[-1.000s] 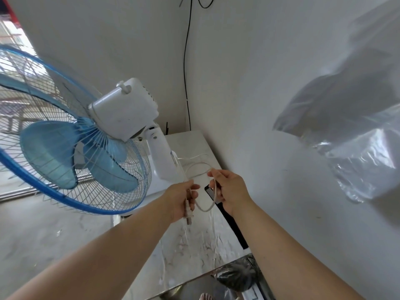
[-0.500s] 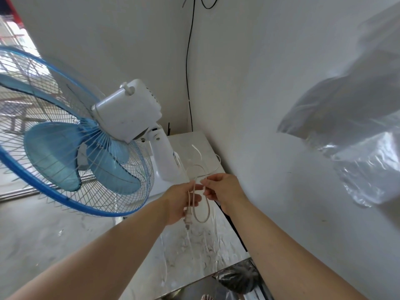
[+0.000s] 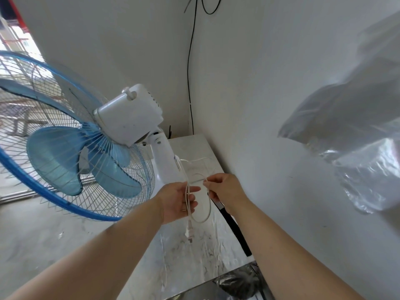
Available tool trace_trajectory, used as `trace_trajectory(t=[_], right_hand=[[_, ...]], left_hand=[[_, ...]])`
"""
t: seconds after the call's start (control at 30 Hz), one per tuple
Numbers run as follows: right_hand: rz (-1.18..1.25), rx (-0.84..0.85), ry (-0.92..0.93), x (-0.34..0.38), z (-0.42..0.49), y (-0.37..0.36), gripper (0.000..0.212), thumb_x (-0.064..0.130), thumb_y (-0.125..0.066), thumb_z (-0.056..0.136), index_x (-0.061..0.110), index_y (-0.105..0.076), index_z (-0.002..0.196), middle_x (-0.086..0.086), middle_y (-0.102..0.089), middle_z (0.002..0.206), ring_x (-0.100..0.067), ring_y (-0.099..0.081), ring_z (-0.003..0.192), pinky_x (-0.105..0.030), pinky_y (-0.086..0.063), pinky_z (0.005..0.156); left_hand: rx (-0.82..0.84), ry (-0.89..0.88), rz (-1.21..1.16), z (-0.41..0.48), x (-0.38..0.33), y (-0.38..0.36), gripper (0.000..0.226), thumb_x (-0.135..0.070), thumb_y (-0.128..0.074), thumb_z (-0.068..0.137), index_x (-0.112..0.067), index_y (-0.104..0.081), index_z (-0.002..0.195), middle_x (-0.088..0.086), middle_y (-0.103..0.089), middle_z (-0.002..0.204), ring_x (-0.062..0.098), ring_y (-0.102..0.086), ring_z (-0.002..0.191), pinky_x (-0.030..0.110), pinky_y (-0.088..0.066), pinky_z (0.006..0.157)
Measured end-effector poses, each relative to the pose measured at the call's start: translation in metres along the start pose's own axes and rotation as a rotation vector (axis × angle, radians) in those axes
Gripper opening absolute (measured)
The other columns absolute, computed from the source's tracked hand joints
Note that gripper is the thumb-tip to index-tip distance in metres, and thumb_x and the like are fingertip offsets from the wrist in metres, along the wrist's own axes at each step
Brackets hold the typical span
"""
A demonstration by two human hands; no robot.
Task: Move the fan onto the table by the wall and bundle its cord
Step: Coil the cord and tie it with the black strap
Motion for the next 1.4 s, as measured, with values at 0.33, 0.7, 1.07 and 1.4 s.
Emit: trace_trajectory(t=[0.33,0.7,1.07,1.4], right_hand=[[0.285,-0.088,-0.069,-0.003,0.004,-0.017,0.011,0.004,-0.064,0.085,0.008,-0.061,0.076,-0.006,-0.065,0.055,-0.014,-0.060,0.044,-0.024,-0.051,0.048],[0.289,0.046,-0.186,-0.014,0.002,-0.030,0.011,-0.008,-0.063,0.081,0.002,-0.062,0.079,-0.014,-0.069,0.062,-0.019,-0.068,0.049,-0.025,-0.056,0.049],[-0.150,-0.059,0.117,0.018,0.029,-0.007,0.052,-0.009,-0.050,0.082,0.026,-0.057,0.120,-0.008,-0.051,0.115,-0.020,-0.055,0.095,-0.028,-0.049,0.078],[-0.432,-0.158,0.448,0.097,0.010,-0.003,0.015,0.012,-0.064,0.085,0.006,-0.073,0.095,-0.010,-0.074,0.090,-0.019,-0.067,0.079,-0.025,-0.049,0.074]], left_hand=[[-0.078,-0.081,0.000,-0.001,-0.003,-0.010,0.032,-0.036,-0.040,0.099,-0.016,-0.065,0.093,0.004,-0.049,0.066,0.017,-0.047,0.057,0.027,-0.035,0.053],[-0.167,-0.100,0.150,-0.007,0.003,-0.002,0.036,-0.042,-0.036,0.098,-0.021,-0.051,0.073,-0.006,-0.040,0.044,0.010,-0.031,0.038,0.021,-0.032,0.047],[0.033,-0.165,0.226,-0.029,0.000,-0.014,0.042,-0.053,-0.036,0.095,-0.025,-0.036,0.064,-0.009,-0.030,0.049,0.009,-0.019,0.041,0.018,-0.024,0.042],[-0.106,-0.349,-0.021,-0.037,-0.020,0.012,0.039,-0.042,-0.038,0.099,-0.019,-0.045,0.068,-0.007,-0.028,0.047,0.008,-0.024,0.036,0.020,-0.031,0.039]])
Point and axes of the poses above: each hand's wrist, its own z-axis towards the middle knuckle, its own y-axis out of the back of the hand, x = y × z, the point moved 10 cm from there along z, towards the middle knuckle
